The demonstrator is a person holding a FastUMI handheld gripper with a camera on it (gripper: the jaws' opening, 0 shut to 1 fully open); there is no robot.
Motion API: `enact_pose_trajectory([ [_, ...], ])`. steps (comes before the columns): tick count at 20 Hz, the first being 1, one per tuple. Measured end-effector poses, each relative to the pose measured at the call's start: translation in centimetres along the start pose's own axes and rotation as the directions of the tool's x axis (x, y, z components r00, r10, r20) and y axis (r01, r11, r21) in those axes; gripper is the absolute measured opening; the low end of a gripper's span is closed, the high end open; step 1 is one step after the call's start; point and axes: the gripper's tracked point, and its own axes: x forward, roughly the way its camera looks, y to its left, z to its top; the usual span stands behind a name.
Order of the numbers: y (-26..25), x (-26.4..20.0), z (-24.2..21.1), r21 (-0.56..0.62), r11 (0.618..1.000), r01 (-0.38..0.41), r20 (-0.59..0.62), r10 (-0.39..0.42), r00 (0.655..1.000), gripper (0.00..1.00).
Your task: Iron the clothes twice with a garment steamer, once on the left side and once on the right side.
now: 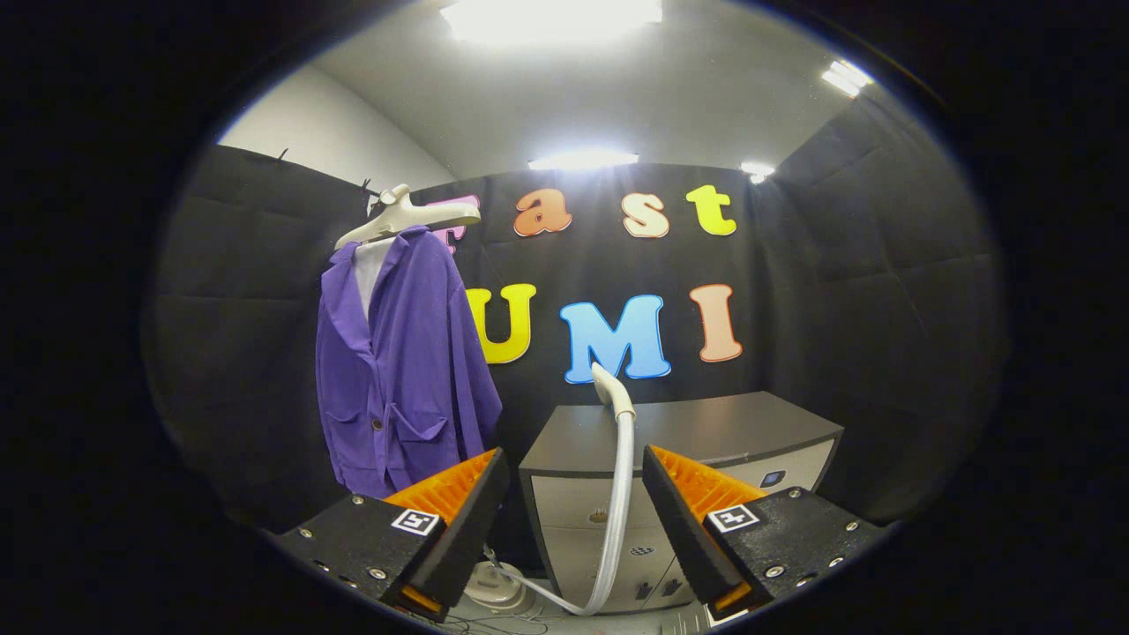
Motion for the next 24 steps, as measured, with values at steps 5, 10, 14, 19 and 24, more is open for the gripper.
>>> enact_pose_trajectory([
  [5, -2.9, 5.7, 2.6, 0.022, 1.000, 0.012, 0.001, -0.012, 1.000, 0.94],
  [10, -5.7, 11.1, 4.5, 0.050, 0.999, 0.011, -0.021, -0.010, 1.000, 0.94],
  [14, -6.3, 15.3, 5.5, 0.090, 0.995, -0.038, -0.064, 0.044, 0.997, 0.94],
  [19, -5.7, 20.5, 5.9, 0.178, 0.976, -0.125, -0.117, 0.147, 0.982, 0.95],
  [24, -5.2, 26.2, 4.8, 0.306, 0.933, -0.190, -0.174, 0.251, 0.952, 0.95],
])
